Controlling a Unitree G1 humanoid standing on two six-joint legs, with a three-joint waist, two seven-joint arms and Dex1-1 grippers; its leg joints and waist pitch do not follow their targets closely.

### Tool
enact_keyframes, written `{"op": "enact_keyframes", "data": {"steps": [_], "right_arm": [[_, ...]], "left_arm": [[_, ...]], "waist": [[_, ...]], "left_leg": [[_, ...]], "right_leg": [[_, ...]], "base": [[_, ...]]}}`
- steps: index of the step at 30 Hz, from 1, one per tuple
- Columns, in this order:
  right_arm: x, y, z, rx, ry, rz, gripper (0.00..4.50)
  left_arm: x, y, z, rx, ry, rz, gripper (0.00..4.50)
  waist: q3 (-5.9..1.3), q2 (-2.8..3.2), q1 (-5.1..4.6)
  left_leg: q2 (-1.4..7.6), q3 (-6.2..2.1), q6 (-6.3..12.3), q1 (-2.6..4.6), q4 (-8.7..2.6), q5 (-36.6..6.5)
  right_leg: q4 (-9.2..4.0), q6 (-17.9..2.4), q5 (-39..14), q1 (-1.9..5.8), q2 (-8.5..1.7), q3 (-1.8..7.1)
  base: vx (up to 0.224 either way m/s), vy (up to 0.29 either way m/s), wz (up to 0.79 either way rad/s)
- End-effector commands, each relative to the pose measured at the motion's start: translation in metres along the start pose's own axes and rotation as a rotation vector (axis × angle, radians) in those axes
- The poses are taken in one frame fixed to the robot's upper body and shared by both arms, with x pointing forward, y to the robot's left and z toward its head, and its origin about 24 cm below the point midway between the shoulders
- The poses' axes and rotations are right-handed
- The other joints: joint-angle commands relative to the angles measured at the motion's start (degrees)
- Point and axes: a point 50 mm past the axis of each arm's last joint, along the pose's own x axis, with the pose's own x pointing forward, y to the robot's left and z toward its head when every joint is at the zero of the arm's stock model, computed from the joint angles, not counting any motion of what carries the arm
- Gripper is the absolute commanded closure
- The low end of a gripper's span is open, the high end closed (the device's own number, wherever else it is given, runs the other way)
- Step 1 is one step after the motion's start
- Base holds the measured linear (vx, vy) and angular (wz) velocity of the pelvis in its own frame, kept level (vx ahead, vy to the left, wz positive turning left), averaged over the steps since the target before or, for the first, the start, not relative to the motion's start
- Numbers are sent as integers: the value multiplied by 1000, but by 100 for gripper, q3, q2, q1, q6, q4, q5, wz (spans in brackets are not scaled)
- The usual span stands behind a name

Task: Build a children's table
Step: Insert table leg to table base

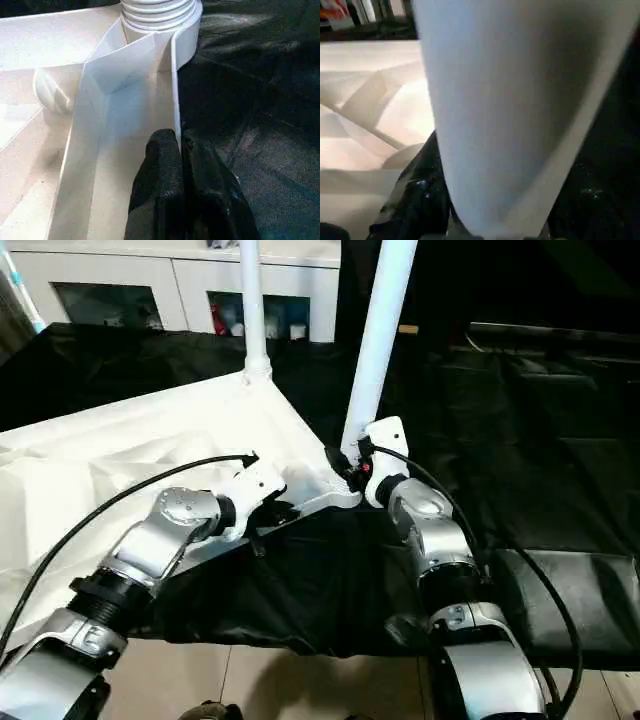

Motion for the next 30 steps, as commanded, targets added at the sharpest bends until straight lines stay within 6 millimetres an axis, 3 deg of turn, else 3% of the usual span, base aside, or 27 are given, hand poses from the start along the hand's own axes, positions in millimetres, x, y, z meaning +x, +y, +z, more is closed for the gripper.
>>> {"op": "enact_keyframes", "data": {"steps": [1, 4, 8, 10, 12, 15, 23, 30], "right_arm": [[0, 19, -36, 92, 139, 80, 184], [-2, 15, -24, 88, 78, 122, 144], [-5, 15, -20, 71, 63, 173, 133], [-10, 15, -18, 39, 62, 230, 95], [-17, 17, -17, -6, 73, 325, 89], [-25, 17, -18, -51, 96, 404, 89], [-58, 12, -28, -181, 276, 654, 89], [-74, 15, -34, -219, 368, 785, 89]], "left_arm": [[0, -5, 32, 105, -128, -42, 450], [-6, -4, 30, 124, -147, -104, 450], [-9, -3, 29, 132, -166, -133, 450], [-12, -3, 27, 144, -172, -175, 450], [-16, -3, 23, 166, -161, -224, 450], [-19, -2, 20, 182, -147, -253, 450], [-30, -4, 15, 215, -150, -426, 450], [-34, -8, 10, 230, -130, -525, 450]], "waist": [[-371, 35, 35], [-399, 58, 51], [-408, 68, 87], [-421, 70, 132], [-425, 69, 168], [-426, 80, 231], [-380, 87, 374], [-400, 77, 429]], "left_leg": [[283, -93, 116, 89, -387, -1575], [283, -82, 245, 92, -351, -1283], [292, -74, 289, 103, -338, -1229], [293, -67, 316, 102, -320, -1135], [288, -66, 343, 98, -305, -1060], [301, -54, 385, 99, -291, -1101], [321, -71, 168, 126, -321, -1628], [317, -74, 287, 107, -283, -1398]], "right_leg": [[-341, -1373, -888, 287, -356, 241], [-287, -1510, -408, 305, -348, 230], [-262, -1574, -278, 313, -340, 228], [-242, -1588, -156, 324, -338, 224], [-225, -1595, -85, 339, -332, 214], [-224, -1571, -187, 323, -340, 220], [-294, -1449, -1089, 278, -361, 244], [-253, -1524, -811, 289, -370, 241]], "base": [[0, 0, 0], [0, 0, 0], [0, 0, 0], [0, 0, 0], [0, 0, 0], [0, 0, 0], [0, 0, 0], [0, 0, 0]]}}
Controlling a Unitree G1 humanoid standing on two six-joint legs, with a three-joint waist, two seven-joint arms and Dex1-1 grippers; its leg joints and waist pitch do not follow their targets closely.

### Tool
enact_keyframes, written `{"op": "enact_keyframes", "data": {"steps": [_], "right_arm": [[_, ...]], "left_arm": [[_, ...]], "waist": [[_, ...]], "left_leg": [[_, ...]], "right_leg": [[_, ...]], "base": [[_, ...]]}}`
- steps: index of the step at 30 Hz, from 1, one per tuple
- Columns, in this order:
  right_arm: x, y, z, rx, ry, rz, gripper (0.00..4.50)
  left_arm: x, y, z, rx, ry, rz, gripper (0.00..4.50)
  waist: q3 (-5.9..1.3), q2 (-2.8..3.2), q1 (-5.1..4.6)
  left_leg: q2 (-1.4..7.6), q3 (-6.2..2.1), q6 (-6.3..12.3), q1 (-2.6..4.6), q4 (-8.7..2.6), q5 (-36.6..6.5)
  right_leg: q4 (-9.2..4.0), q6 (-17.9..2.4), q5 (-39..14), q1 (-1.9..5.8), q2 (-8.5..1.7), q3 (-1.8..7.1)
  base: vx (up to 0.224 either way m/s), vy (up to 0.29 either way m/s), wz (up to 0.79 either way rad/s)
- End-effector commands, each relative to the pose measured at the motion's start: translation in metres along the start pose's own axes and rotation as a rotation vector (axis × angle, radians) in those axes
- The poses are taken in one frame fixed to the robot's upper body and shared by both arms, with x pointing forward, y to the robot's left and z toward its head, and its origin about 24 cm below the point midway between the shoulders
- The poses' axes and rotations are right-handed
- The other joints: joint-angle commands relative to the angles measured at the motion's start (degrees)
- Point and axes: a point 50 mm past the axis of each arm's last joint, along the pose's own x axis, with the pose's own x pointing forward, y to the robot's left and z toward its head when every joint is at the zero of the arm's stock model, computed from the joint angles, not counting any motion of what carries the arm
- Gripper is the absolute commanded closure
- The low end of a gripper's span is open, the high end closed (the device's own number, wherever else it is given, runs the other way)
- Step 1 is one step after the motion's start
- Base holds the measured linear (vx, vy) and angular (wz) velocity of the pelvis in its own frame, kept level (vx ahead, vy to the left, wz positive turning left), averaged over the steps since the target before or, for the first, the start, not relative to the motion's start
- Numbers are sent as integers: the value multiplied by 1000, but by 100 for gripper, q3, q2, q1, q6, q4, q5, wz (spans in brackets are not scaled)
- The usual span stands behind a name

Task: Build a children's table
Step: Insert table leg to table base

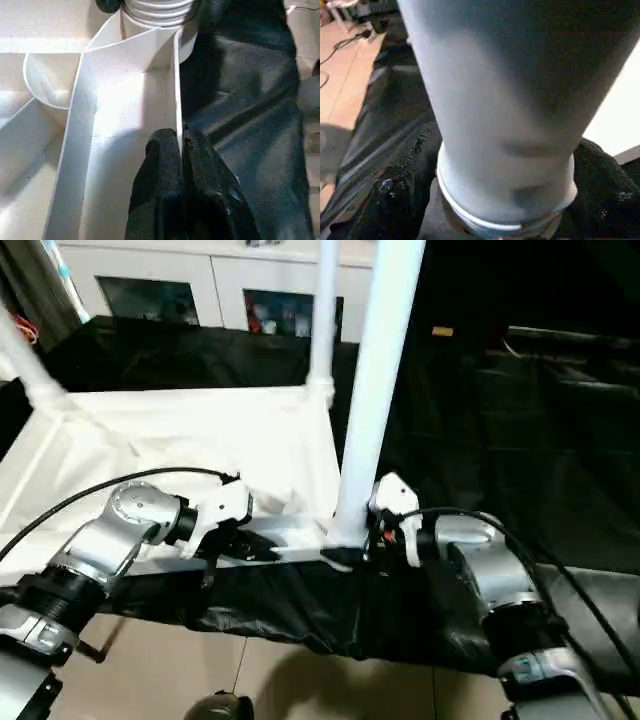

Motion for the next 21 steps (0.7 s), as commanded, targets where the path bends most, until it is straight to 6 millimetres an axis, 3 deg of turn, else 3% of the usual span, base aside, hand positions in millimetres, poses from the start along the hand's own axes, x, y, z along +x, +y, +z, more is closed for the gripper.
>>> {"op": "enact_keyframes", "data": {"steps": [1, 6, 7, 14, 21], "right_arm": [[14, 14, -9, 30, 37, 101, 89], [14, 14, -5, 41, 13, 117, 106], [14, 16, -4, 43, 14, 136, 126], [13, 22, -9, 61, 22, 172, 160], [17, 29, -18, 103, 5, 174, 166]], "left_arm": [[5, -2, 28, 135, -93, -78, 450], [5, -2, 28, 132, -91, -99, 450], [5, -2, 27, 133, -86, -110, 450], [5, -3, 22, 133, -64, -136, 450], [9, -2, 21, 117, -82, -108, 450]], "waist": [[-443, 2, -6], [-455, 12, -4], [-455, 14, 1], [-461, 16, 82], [-430, 24, 95]], "left_leg": [[309, -82, 301, 117, -350, -1390], [312, -84, 308, 124, -340, -1369], [315, -85, 302, 130, -341, -1372], [313, -83, 291, 135, -327, -1382], [326, -100, 139, 151, -367, -1762]], "right_leg": [[-314, -1506, -844, 301, -366, 242], [-306, -1547, -809, 297, -363, 235], [-301, -1557, -790, 292, -357, 233], [-300, -1516, -845, 286, -364, 241], [-339, -1424, -1261, 268, -376, 251]], "base": [[0, 0, 0], [0, 0, 0], [0, 0, 0], [0, 0, 0], [0, 0, 0]]}}
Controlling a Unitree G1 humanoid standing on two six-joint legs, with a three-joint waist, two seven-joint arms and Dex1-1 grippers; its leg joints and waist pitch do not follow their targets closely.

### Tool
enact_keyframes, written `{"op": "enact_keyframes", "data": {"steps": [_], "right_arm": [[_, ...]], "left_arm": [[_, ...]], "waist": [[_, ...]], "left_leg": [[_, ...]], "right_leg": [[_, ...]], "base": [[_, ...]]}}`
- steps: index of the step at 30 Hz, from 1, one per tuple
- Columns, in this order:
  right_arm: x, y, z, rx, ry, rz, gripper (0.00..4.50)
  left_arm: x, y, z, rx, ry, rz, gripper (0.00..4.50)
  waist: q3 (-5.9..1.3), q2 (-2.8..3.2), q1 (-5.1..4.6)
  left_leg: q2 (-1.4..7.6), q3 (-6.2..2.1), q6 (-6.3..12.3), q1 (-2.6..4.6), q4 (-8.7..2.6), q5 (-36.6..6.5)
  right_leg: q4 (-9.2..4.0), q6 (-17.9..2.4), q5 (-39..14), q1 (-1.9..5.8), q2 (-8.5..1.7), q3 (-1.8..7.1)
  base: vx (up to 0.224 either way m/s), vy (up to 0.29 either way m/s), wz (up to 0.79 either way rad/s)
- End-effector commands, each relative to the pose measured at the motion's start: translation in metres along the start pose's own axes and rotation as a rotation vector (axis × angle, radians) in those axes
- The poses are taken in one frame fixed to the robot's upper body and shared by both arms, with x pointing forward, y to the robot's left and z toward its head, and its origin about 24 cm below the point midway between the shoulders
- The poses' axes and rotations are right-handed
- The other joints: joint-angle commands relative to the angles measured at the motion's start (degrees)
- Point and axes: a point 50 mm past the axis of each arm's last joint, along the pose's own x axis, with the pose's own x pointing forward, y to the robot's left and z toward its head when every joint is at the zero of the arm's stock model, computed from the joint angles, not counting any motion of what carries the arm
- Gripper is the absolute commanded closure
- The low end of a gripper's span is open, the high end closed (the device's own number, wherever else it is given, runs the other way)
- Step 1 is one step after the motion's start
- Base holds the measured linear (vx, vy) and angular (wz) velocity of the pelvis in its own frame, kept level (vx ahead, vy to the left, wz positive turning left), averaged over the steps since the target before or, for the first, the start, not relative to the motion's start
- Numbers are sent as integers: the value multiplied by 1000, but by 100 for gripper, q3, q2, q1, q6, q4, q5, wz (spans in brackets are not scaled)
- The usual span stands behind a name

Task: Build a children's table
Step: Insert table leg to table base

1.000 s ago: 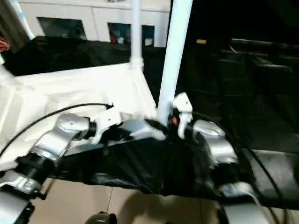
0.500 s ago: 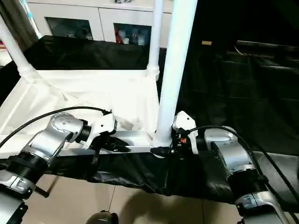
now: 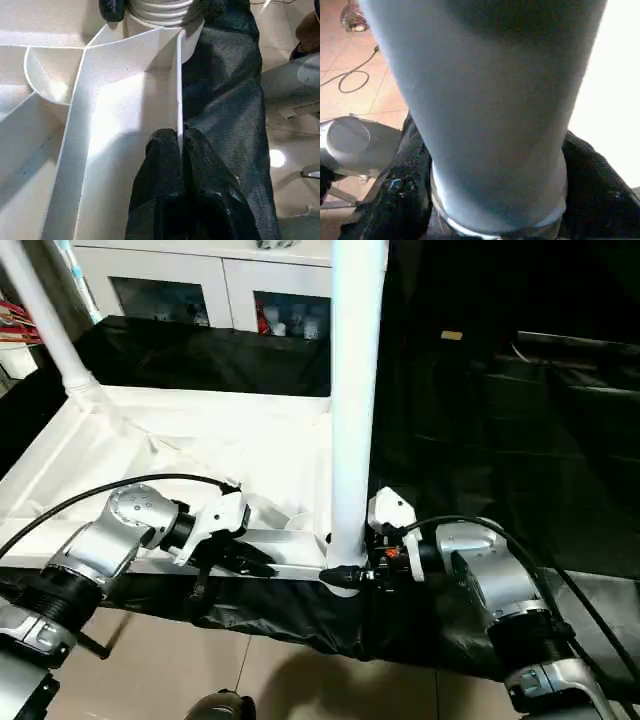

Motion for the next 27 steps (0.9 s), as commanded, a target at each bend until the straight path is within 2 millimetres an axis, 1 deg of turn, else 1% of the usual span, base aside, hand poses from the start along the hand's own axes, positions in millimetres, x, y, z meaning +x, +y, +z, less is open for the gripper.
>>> {"op": "enact_keyframes", "data": {"steps": [1, 3, 4, 5, 6, 8, 9, 12, 13, 14, 15, 16, 17, 18, 19, 20, 21, 22, 23, 24, 25, 26, 27], "right_arm": [[15, 11, -13, 48, 21, 66, 166], [17, 11, -16, 63, -8, 36, 166], [18, 10, -17, 68, -22, 18, 167], [18, 10, -18, 69, -25, 14, 167], [20, 10, -21, 78, -37, -7, 167], [21, 11, -23, 81, -40, -16, 167], [22, 11, -24, 83, -43, -21, 167], [24, 9, -24, 88, -60, -54, 167], [25, 8, -23, 92, -72, -71, 167], [26, 3, -22, 103, -94, -125, 167], [27, 2, -22, 107, -102, -144, 167], [30, -3, -22, 118, -124, -206, 167], [34, -13, -22, 148, -152, -347, 167], [37, -17, -22, 155, -167, -405, 168], [38, -19, -21, 167, -181, -440, 168], [42, -22, -21, 190, -206, -498, 168], [44, -25, -21, 210, -212, -533, 168], [49, -29, -22, 249, -219, -606, 169], [53, -31, -23, 270, -224, -644, 169], [59, -33, -23, 299, -218, -699, 169], [63, -35, -24, 312, -207, -748, 169], [63, -35, -24, 312, -207, -748, 169], [69, -39, -23, 343, -203, -821, 169]], "left_arm": [[7, 5, 27, 96, -91, -7, 450], [9, 7, 28, 89, -113, 26, 450], [9, 8, 28, 86, -123, 46, 450], [9, 9, 28, 85, -126, 51, 450], [10, 11, 28, 77, -136, 79, 450], [10, 11, 28, 74, -139, 90, 450], [10, 11, 27, 74, -139, 88, 450], [10, 11, 26, 73, -135, 84, 450], [9, 11, 26, 73, -134, 84, 450], [10, 12, 26, 69, -129, 100, 450], [10, 13, 26, 68, -127, 107, 450], [11, 16, 26, 61, -120, 136, 450], [14, 23, 26, 39, -108, 218, 450], [16, 26, 27, 29, -107, 258, 450], [17, 28, 29, 21, -109, 283, 450], [20, 31, 31, 7, -114, 328, 450], [22, 33, 32, -1, -116, 354, 450], [27, 36, 35, -15, -119, 402, 450], [31, 37, 37, -24, -121, 430, 450], [37, 39, 40, -41, -132, 466, 450], [41, 40, 43, -52, -141, 486, 450], [41, 40, 43, -52, -141, 486, 450], [48, 40, 47, -55, -145, 517, 450]], "waist": [[-422, 14, -33], [-417, 8, -37], [-413, 13, -36], [-412, 4, -36], [-408, 10, -38], [-392, 0, -47], [-391, 8, -49], [-395, 10, -47], [-386, 13, -59], [-388, 9, -65], [-391, 11, -69], [-382, 9, -90], [-384, 16, -124], [-383, 17, -148], [-366, 10, -205], [-380, 9, -234], [-384, 11, -236], [-378, 14, -260], [-408, 30, -272], [-410, 28, -289], [-407, 23, -309], [-417, 20, -324], [-423, 25, -316]], "left_leg": [[323, -101, 122, 148, -405, -1806], [320, -102, 111, 142, -408, -1817], [322, -100, 106, 147, -409, -1840], [320, -102, 87, 152, -409, -1877], [318, -106, 78, 147, -412, -1884], [316, -115, 54, 149, -430, -2002], [319, -118, 50, 156, -437, -2044], [320, -123, 31, 161, -439, -2094], [316, -128, 21, 149, -444, -2117], [317, -133, 5, 149, -449, -2128], [317, -129, -1, 155, -448, -2138], [310, -136, -25, 150, -454, -2180], [307, -150, -86, 145, -468, -2253], [302, -158, -134, 151, -469, -2316], [280, -170, -236, 191, -469, -2499], [281, -175, -238, 202, -468, -2469], [285, -175, -230, 200, -470, -2432], [283, -163, -209, 192, -467, -2401], [283, -170, -213, 194, -464, -2357], [288, -164, -212, 190, -466, -2330], [275, -153, -211, 181, -465, -2290], [266, -142, -193, 186, -455, -2243], [266, -143, -175, 179, -453, -2195]], "right_leg": [[-370, -1404, -1314, 252, -378, 250], [-374, -1390, -1358, 254, -383, 252], [-381, -1385, -1392, 246, -386, 254], [-390, -1375, -1456, 244, -396, 254], [-392, -1364, -1490, 244, -396, 253], [-423, -1269, -1759, 248, -401, 250], [-433, -1223, -1869, 240, -401, 251], [-450, -1171, -2001, 232, -413, 257], [-458, -1157, -2058, 231, -414, 253], [-459, -1136, -2090, 230, -415, 251], [-459, -1142, -2092, 218, -416, 254], [-470, -1132, -2176, 219, -420, 248], [-476, -1099, -2311, 222, -433, 238], [-481, -1084, -2395, 212, -437, 233], [-523, -1024, -2696, 184, -443, 220], [-543, -948, -2803, 198, -458, 224], [-545, -936, -2775, 195, -457, 228], [-549, -947, -2714, 182, -447, 237], [-532, -982, -2590, 197, -444, 232], [-524, -1007, -2487, 194, -437, 236], [-513, -1037, -2366, 189, -412, 233], [-511, -1058, -2286, 193, -412, 237], [-506, -1060, -2227, 204, -414, 237]], "base": [[0, 0, 0], [0, 0, 0], [0, 0, 0], [0, 0, 0], [0, 0, 0], [0, 0, 0], [0, 0, 0], [0, 0, 0], [0, 0, 0], [0, 0, 0], [0, 0, 0], [0, 0, 0], [0, 0, 0], [0, 0, 0], [0, 0, 0], [0, 0, 0], [0, 0, 0], [0, 0, 0], [0, 0, 0], [0, 0, 0], [0, 0, 0], [0, 0, 0], [0, 0, 0]]}}
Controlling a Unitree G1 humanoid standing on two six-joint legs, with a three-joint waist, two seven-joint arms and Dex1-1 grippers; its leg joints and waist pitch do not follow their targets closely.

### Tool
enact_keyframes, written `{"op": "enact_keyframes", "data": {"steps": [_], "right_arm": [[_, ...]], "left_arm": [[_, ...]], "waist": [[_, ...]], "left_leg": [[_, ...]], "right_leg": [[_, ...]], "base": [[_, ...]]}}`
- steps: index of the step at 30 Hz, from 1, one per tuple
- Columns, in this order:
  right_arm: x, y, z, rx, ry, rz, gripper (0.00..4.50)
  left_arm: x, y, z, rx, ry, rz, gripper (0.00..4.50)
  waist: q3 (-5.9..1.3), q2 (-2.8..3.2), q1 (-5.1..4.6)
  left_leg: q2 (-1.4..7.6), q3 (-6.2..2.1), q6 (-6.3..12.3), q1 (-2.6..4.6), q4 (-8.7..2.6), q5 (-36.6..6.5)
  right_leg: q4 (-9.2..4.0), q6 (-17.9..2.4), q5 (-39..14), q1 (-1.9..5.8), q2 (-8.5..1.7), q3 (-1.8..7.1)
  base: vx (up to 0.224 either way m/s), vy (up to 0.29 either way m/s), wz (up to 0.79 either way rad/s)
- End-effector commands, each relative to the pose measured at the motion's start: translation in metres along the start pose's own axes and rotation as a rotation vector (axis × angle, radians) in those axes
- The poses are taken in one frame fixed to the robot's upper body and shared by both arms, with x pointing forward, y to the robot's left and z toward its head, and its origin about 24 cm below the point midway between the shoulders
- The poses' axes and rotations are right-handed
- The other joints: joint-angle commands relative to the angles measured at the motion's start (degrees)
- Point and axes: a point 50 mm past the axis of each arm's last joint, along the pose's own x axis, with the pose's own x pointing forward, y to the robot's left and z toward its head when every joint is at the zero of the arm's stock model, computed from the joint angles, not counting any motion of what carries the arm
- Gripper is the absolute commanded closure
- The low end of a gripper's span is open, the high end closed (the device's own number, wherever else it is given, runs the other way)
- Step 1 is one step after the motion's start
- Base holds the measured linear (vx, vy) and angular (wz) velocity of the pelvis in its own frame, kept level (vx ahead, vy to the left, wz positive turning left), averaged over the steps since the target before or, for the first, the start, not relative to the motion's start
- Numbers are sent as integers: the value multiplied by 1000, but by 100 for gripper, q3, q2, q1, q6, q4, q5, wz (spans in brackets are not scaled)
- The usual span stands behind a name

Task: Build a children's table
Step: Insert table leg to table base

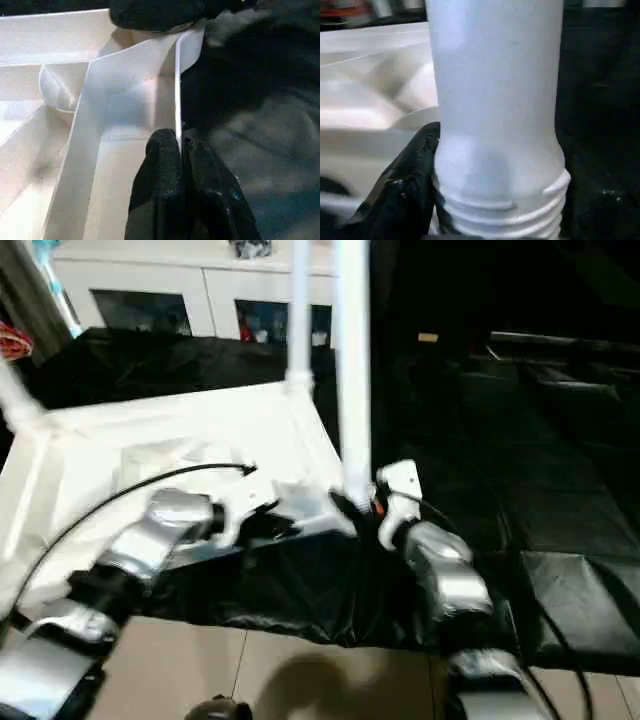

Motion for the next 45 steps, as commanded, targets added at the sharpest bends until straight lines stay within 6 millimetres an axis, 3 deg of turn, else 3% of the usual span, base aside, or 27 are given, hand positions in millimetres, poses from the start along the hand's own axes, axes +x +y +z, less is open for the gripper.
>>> {"op": "enact_keyframes", "data": {"steps": [1, 8, 16, 19, 21, 22, 25, 29, 32, 38, 39, 40, 45], "right_arm": [[11, 26, -31, 52, 126, -23, 169], [18, 38, -29, 92, 59, -31, 169], [20, 36, -21, 132, -23, -22, 173], [20, 35, -19, 130, -39, -22, 173], [20, 34, -16, 124, -68, -12, 173], [20, 34, -15, 124, -73, -11, 173], [20, 32, -11, 132, -103, -11, 173], [20, 29, -2, 138, -160, 3, 173], [20, 27, 5, 135, -197, 13, 173], [19, 26, 14, 115, -253, 54, 173], [19, 27, 17, 98, -265, 73, 173], [18, 28, 19, 87, -273, 84, 173], [17, 29, 29, 36, -316, 126, 173]], "left_arm": [[16, -3, 34, 56, -108, 62, 450], [22, -14, 27, 114, -81, 34, 450], [10, -11, 23, 162, -124, 40, 450], [6, -5, 25, 106, -162, 66, 394], [-3, 1, 30, 55, -231, 69, 394], [-5, 2, 31, 46, -248, 71, 360], [-13, 8, 38, 9, -327, 80, 350], [-27, 18, 46, -57, -432, 80, 312], [-32, 29, 51, -123, -463, 120, 300], [-31, 39, 59, -243, -505, 153, 251], [-27, 40, 63, -278, -517, 148, 251], [-24, 40, 65, -304, -529, 142, 232], [-10, 41, 79, -405, -564, 140, 195]], "waist": [[-396, -27, -36], [-426, -2, -36], [-421, 7, -55], [-426, 24, -61], [-440, 30, -55], [-448, 32, -66], [-450, 14, -139], [-471, 18, -178], [-470, 17, -155], [-468, 10, -114], [-470, 31, -108], [-473, 10, -97], [-485, 28, -12]], "left_leg": [[272, -132, -158, 117, -456, -2105], [266, -117, 22, 82, -452, -1965], [270, -128, 9, 91, -474, -2196], [266, -115, 29, 81, -470, -2046], [267, -113, 54, 61, -461, -1953], [280, -114, 68, 35, -461, -1880], [261, -105, 155, 7, -455, -1768], [251, -70, 341, 17, -402, -1404], [263, -58, 397, 40, -399, -1376], [257, -51, 428, 31, -380, -1279], [260, -54, 434, 30, -379, -1273], [257, -48, 444, 34, -372, -1256], [259, -53, 501, 32, -347, -1152]], "right_leg": [[-494, -1070, -2133, 176, -410, 240], [-462, -1050, -1774, 215, -383, 235], [-507, -969, -2148, 198, -408, 238], [-489, -1005, -2014, 204, -398, 242], [-469, -1093, -1892, 224, -417, 239], [-448, -1171, -1718, 234, -412, 234], [-411, -1266, -1431, 251, -378, 217], [-357, -1442, -907, 246, -348, 213], [-351, -1484, -880, 242, -338, 210], [-347, -1496, -861, 258, -352, 208], [-345, -1500, -852, 257, -351, 209], [-350, -1493, -836, 263, -346, 207], [-336, -1508, -642, 268, -349, 206]], "base": [[0, 0, 0], [0, 0, 0], [0, 0, 0], [0, 0, 0], [0, 0, 0], [0, 0, 0], [0, 0, 0], [0, 0, 0], [0, 0, 0], [0, 0, 0], [0, 0, 0], [0, 0, 0], [0, 0, 0]]}}
